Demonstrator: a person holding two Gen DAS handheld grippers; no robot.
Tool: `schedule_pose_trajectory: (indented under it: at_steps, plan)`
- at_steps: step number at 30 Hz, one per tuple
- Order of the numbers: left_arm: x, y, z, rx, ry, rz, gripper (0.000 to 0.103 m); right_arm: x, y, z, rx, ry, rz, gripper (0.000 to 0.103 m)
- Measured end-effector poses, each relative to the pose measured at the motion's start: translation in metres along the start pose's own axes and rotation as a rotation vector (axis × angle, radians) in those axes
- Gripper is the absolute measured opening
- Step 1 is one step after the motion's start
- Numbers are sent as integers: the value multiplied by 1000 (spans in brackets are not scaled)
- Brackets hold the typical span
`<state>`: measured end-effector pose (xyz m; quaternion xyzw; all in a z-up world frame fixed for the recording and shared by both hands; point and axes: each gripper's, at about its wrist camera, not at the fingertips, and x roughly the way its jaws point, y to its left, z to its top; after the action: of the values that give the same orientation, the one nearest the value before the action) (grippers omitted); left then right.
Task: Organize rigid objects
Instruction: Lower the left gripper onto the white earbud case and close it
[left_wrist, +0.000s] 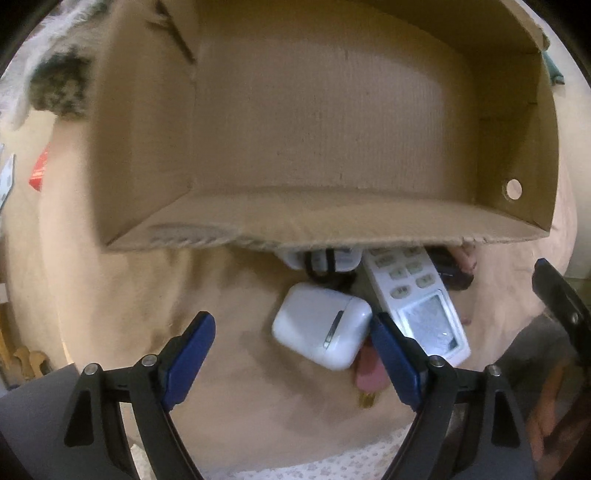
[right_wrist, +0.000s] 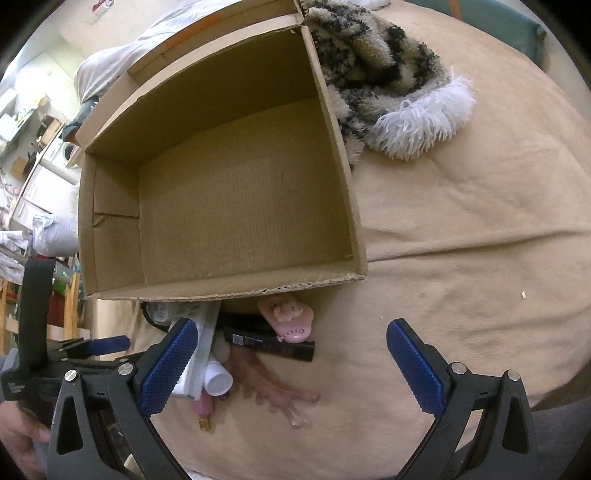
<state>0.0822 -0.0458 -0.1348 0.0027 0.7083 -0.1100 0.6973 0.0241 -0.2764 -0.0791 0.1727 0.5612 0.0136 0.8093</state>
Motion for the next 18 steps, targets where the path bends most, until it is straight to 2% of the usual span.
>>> schedule_pose_trajectory:
  at_steps: [2, 3, 5, 7, 8, 9, 11, 13, 15, 18]
  plan:
    - [12, 3, 2, -24, 51, -38, 82, 1, 0, 0, 0, 3, -2, 103]
    - [19, 5, 4, -37, 73, -61, 77, 1, -1, 1, 3, 5, -1, 103]
    - [23, 8, 6, -60, 71, -91, 75, 2, -3, 2, 12, 8, 2, 103]
    - [22, 10, 8, -67, 64, -124, 57, 2, -6, 2, 24, 15, 10, 103]
    - [20, 11, 8, -70, 67, -140, 55, 3, -7, 3, 33, 22, 20, 103]
    - [15, 14, 7, -72, 63, -138, 54, 4, -10, 2, 44, 32, 30, 103]
    - [11, 16, 6, -70, 39, -130, 46, 9, -14, 2, 66, 57, 51, 103]
    - [-3, 21, 3, -77, 12, -111, 30, 13, -17, 2, 84, 84, 73, 103]
    - [-10, 27, 2, -82, -10, -71, 21, 19, -20, 2, 108, 114, 93, 103]
    - [0, 44, 2, -130, 28, -92, 19, 27, -25, 1, 142, 155, 114, 103]
